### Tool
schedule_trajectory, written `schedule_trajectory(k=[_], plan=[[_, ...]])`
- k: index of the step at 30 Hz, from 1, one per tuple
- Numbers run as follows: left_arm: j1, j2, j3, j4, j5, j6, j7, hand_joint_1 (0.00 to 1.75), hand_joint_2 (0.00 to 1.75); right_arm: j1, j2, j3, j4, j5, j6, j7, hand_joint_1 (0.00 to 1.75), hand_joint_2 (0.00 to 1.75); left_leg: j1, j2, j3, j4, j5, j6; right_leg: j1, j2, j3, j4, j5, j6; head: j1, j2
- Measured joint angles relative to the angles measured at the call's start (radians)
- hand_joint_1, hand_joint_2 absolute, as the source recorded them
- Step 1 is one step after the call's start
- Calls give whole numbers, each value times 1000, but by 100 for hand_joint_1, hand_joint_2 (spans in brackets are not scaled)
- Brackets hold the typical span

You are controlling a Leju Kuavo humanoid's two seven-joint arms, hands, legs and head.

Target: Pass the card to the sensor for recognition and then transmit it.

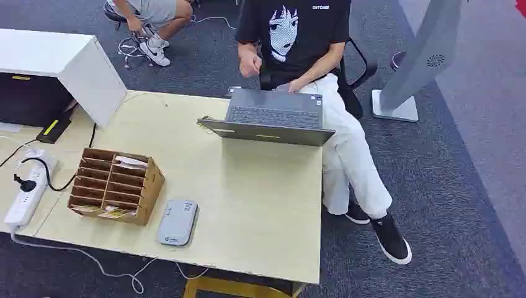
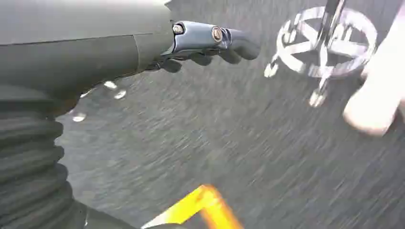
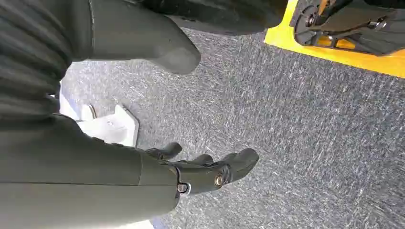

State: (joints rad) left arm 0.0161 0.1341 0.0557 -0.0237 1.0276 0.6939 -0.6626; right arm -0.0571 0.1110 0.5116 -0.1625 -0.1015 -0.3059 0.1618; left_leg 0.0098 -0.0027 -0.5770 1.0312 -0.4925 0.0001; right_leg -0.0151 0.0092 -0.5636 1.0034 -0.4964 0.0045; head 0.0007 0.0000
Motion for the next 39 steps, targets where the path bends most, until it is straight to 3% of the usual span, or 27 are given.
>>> schedule_trajectory(k=[5, 9, 11, 13, 14, 15, 16, 17, 18, 19, 20, 22, 24, 25, 28, 30, 34, 39], plan=[[-58, 147, -2, 0, 90, 2, -24, 0, 175, 0, 0, -1, 5, -14, 3, -12, 0, 175, 2, -1, 0, 0, 1, -1, 2, -1, 1, 0, 0, -1, -1, 0], [-98, 214, -9, 0, 139, 3, -32, 0, 175, 0, 0, -2, 7, -16, 4, -15, 0, 175, 1, -1, 0, 0, 1, -1, 2, 0, 1, 0, 0, -2, -1, 0], [-118, 237, -13, -3, 109, 3, -32, 0, 175, 0, 0, -3, 7, -17, 9, -15, 0, 175, 1, 0, 2, 1, 1, -1, 2, 0, -1, 0, 0, -2, -1, 0], [-90, 124, 49, -173, -101, 7, -37, 0, 175, 1, 0, -5, 7, -24, 11, -15, 0, 175, -11, -2, 4, 1, 2, 3, -9, -1, -6, -2, 0, 2, 0, 0], [-90, 26, 105, -299, -257, 6, -40, 0, 175, 2, 0, -5, 9, -26, 11, -14, 0, 175, -20, -8, 2, -4, 7, 12, -20, -7, -6, -1, -3, 11, -10, 0], [-90, -47, 193, -401, -446, 5, -41, 0, 175, 0, 0, -5, 10, -28, 14, -14, 0, 175, -18, -14, 0, -5, 8, 12, -20, -12, -3, 1, -3, 11, -23, 0], [-96, -150, 305, -458, -755, 6, -41, 0, 175, -4, 2, -5, 12, -31, 17, -14, 0, 175, -13, -9, -1, -4, 4, 8, -15, -5, 0, 1, -1, 8, -17, 0], [-94, -203, 395, -507, -1017, 8, -41, 0, 175, -7, 2, -5, 12, -32, 20, -14, 0, 175, -6, 5, 0, -2, 0, 3, -8, 6, 4, -4, 5, 0, 4, 0], [-89, -242, 551, -559, -1252, 9, -41, 0, 175, -5, 2, -6, 11, -32, 21, -15, 0, 175, -5, 23, -5, -2, -3, 5, -6, 25, 5, -9, 10, 5, 13, 0], [-87, -273, 660, -621, -1492, 10, -40, 0, 175, 4, 2, -6, 12, -32, 21, -15, 0, 175, -5, 30, -3, -2, -6, 6, -4, 31, 5, -9, 10, 5, 10, 0], [-86, -304, 758, -666, -1625, 11, -36, 0, 175, 11, 2, -6, 13, -31, 21, -15, 0, 175, -6, 31, -2, -2, -7, 7, -5, 31, 5, -9, 8, 7, 7, 0], [-58, -345, 894, -770, -1751, 13, -36, 0, 175, 15, 2, -6, 14, -29, 21, -12, 0, 175, -6, 26, 0, -2, -7, 8, -5, 27, 5, -9, 7, 7, 7, 0], [-14, -381, 932, -863, -1638, 13, -34, 0, 175, 15, 2, -6, 14, -29, 23, -11, 0, 175, -5, 21, 6, -2, -7, 8, -4, 22, 5, -9, 4, 7, 5, 0], [3, -399, 932, -902, -1526, 13, -34, 0, 175, 16, 2, -6, 14, -29, 24, -11, 0, 175, -5, 17, 5, -2, -7, 8, -4, 18, 5, -10, 3, 8, 5, 0], [40, -428, 925, -1060, -1022, 12, -36, 0, 175, 14, 2, -6, 16, -28, 28, -10, 0, 175, -2, 10, 4, -1, -7, 7, -1, 11, 8, -10, 1, 5, 6, 0], [66, -435, 907, -1151, -880, 9, -39, 0, 175, 14, 2, -6, 16, -28, 30, -10, 0, 175, -2, 9, 5, -1, -7, 7, -1, 11, 8, -10, 0, 5, 5, 0], [88, -438, 883, -1255, -946, 8, -39, 0, 175, 14, 2, -6, 16, -27, 32, -8, 0, 175, 1, 5, 6, -2, -7, 6, 2, 6, 12, -10, -2, 3, 5, 0], [90, -440, 883, -1270, -934, 8, -39, 0, 175, 14, 2, -6, 16, -27, 32, -5, 0, 175, 1, 4, 7, -2, -6, 5, 2, 5, 13, -10, -2, 3, 6, 0]])
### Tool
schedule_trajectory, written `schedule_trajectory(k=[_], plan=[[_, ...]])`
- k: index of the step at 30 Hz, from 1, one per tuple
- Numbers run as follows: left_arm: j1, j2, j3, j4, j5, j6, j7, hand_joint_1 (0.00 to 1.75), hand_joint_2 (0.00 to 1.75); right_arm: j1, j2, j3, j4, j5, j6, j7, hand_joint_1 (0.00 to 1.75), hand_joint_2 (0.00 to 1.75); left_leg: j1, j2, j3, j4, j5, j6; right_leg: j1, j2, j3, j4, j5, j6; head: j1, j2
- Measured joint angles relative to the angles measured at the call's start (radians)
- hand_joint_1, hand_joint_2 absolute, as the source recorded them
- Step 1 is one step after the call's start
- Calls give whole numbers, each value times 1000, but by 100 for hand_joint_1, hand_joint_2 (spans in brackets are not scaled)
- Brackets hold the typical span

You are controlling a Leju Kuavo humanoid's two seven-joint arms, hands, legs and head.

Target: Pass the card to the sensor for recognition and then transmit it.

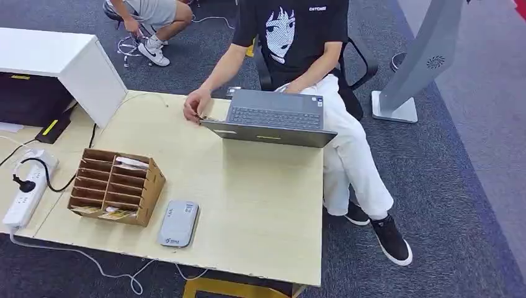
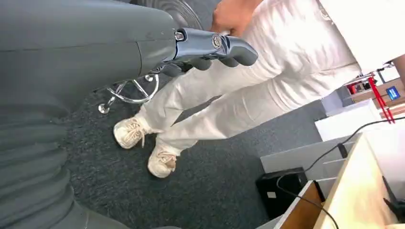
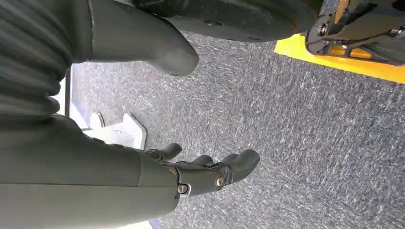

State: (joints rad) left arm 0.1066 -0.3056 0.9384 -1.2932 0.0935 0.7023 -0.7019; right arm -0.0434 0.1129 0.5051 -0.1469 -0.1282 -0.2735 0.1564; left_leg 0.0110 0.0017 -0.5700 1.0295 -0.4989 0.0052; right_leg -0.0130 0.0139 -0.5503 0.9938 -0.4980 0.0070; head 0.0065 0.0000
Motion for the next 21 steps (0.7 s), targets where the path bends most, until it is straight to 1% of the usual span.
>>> schedule_trajectory(k=[10, 13, 15, 17, 21], plan=[[1, 0, 0, -8, -11, 0, 0, 0, 175, -1, 0, 0, 0, 0, 0, 5, 0, 175, 0, 0, 0, 0, 0, 0, 0, 0, 0, 0, 0, 0, 0, 0], [7, 0, 0, -35, 0, 0, 0, 0, 175, -1, 0, 0, 0, 2, 2, 7, 0, 175, 0, 0, 0, 0, 0, 0, 0, 0, 0, 0, 0, 0, 0, 0], [16, 0, -2, -64, 11, 0, 0, 0, 175, -2, 0, 0, 0, 2, 2, 9, 0, 175, 0, 0, 0, 0, 0, 0, 0, 0, 0, 0, 0, 0, 0, 0], [33, 0, -18, -113, 12, 0, 0, 0, 175, -2, 1, 0, 0, 2, 1, 11, 0, 175, 0, 0, 0, 0, 0, 0, 0, 0, 0, 0, 0, 0, 0, 0], [76, -1, -76, -257, -2, 0, 0, 0, 175, -2, 1, 0, 0, 0, 8, 8, 0, 175, 0, 0, 0, 0, 0, 0, 0, 0, 0, 0, 0, 0, 0, 0]])
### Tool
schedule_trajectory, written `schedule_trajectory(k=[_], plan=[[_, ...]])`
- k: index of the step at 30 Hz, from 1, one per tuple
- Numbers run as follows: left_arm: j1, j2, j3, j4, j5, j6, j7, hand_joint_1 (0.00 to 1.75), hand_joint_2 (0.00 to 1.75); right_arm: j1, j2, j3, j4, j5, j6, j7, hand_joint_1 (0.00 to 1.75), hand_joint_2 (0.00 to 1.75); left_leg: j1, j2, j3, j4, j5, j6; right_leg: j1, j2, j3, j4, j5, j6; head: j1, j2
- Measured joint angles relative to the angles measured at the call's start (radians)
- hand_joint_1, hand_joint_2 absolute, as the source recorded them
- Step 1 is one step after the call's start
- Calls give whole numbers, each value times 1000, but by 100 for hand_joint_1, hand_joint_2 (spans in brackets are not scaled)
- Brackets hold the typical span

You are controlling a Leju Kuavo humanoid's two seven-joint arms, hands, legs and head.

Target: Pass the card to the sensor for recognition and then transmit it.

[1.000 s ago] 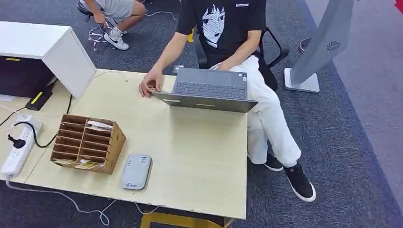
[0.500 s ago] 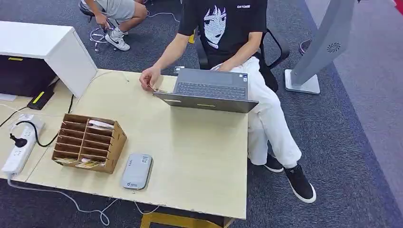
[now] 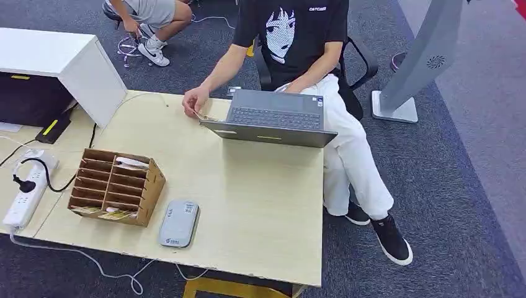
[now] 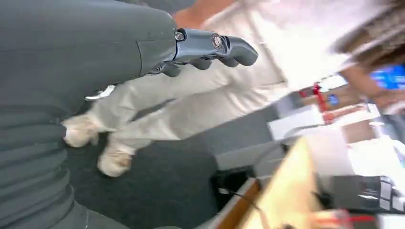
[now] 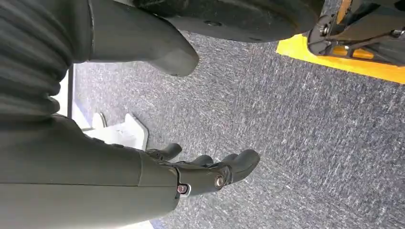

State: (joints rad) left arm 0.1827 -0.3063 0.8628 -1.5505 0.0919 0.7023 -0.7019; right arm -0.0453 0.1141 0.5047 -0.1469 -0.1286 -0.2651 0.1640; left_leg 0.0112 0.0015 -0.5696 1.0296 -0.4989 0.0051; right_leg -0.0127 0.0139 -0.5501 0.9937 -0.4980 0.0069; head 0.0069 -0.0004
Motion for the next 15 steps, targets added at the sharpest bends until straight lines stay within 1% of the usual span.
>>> schedule_trajectory(k=[2, 4, 7, 10, 15], plan=[[20, 0, -40, -87, -6, 0, 0, 0, 175, 0, 0, -1, 0, 0, 2, -1, 0, 175, 0, 0, 0, 0, 0, 0, 0, 0, 0, 0, 0, 0, 0, 0], [30, -2, -67, -147, -8, 0, 0, 0, 175, 0, 0, -2, 0, 0, 4, -1, 0, 175, 0, 0, 0, 0, 0, 0, 0, 0, 0, 0, 0, 0, -1, 0], [43, -3, -93, -212, -16, 0, 0, 0, 175, 0, 0, -3, 0, -1, 5, -1, 0, 175, 0, 0, 0, 0, 0, 0, 0, 0, 0, 0, 0, 0, 0, 0], [56, -5, -131, -285, -55, -2, 0, 0, 175, 0, 0, -3, 0, -2, 7, -1, 0, 175, 0, 0, 0, 0, 0, 0, 0, 0, 0, 0, 0, 0, 0, 0], [61, -5, -232, -374, -140, -2, 0, 0, 175, -1, 0, -6, 0, -2, 10, 0, 0, 175, 0, 0, 0, 0, 0, 0, 0, 0, 0, 0, 0, 0, 0, 0]])
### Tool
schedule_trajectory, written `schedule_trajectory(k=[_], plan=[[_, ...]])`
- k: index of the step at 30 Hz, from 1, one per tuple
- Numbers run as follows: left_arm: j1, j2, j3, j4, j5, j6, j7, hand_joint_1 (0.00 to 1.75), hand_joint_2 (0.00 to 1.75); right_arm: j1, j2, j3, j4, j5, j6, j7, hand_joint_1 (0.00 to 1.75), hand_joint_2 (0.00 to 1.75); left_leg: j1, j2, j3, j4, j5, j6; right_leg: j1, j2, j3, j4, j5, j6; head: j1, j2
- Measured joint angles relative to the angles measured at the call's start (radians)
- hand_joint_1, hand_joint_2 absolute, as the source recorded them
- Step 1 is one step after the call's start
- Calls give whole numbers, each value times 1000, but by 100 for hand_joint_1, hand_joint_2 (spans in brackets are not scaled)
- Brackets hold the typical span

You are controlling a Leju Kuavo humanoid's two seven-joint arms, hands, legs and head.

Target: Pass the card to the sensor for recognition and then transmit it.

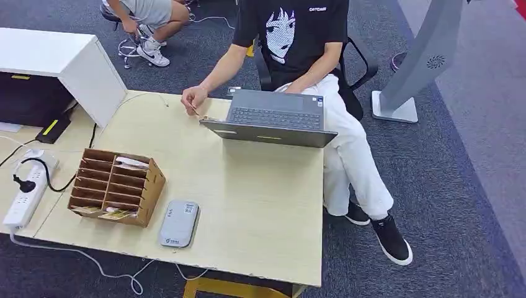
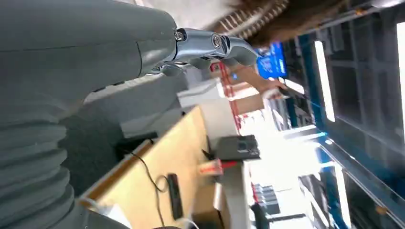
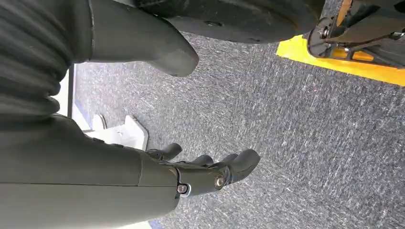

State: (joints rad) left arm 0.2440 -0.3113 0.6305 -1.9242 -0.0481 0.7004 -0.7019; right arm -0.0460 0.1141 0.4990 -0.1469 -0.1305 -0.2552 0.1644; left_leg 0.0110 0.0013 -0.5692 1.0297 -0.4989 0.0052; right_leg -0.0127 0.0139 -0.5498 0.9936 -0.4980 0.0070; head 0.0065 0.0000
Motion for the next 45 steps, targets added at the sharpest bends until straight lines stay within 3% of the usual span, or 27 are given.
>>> schedule_trajectory(k=[3, 11, 17, 27, 29, 38, 45], plan=[[-2, 3, -68, -27, -42, 0, 0, 0, 175, 0, 0, -1, 0, 0, 0, 1, 0, 175, 0, 0, 0, 0, 0, 0, 0, 0, 0, 0, 0, 0, 0, 0], [-20, 47, -224, -26, -27, -1, 0, 0, 175, -1, 0, -2, 0, 2, 0, 5, 0, 175, 0, 0, 0, 0, 0, 0, 0, 0, 0, 0, 0, 0, 0, 0], [-42, 80, -276, -10, -33, -1, 0, 0, 175, -1, 0, -2, 0, 5, 1, 8, 0, 175, 0, 0, 0, 0, 0, 0, 0, 0, 0, 0, 0, 0, 0, 0], [-176, 164, -329, 95, -104, -1, 0, 0, 175, -4, -3, -2, 0, 18, 13, 14, 0, 175, 0, 0, 1, 0, 0, 0, 0, 0, 0, 0, 1, -1, 0, 0], [-224, 181, -330, 135, -152, -1, 0, 0, 175, -5, -4, -2, 0, 18, 18, 14, 0, 175, 0, -1, 0, 0, 1, 0, 0, -1, 0, 0, 1, -1, 0, 0], [-523, 238, -270, 397, -656, -1, 2, 0, 175, -12, -13, 4, 0, 36, 42, 21, 0, 175, 0, -2, 1, 0, 3, -2, 0, -2, 1, 1, 2, -2, 0, 0], [-601, 238, -236, 451, -707, -1, 2, 0, 175, -12, -13, 5, 0, 36, 42, 21, 0, 175, 0, -2, 0, 0, 3, -2, 0, -2, 0, 1, 2, -2, 0, 0]])
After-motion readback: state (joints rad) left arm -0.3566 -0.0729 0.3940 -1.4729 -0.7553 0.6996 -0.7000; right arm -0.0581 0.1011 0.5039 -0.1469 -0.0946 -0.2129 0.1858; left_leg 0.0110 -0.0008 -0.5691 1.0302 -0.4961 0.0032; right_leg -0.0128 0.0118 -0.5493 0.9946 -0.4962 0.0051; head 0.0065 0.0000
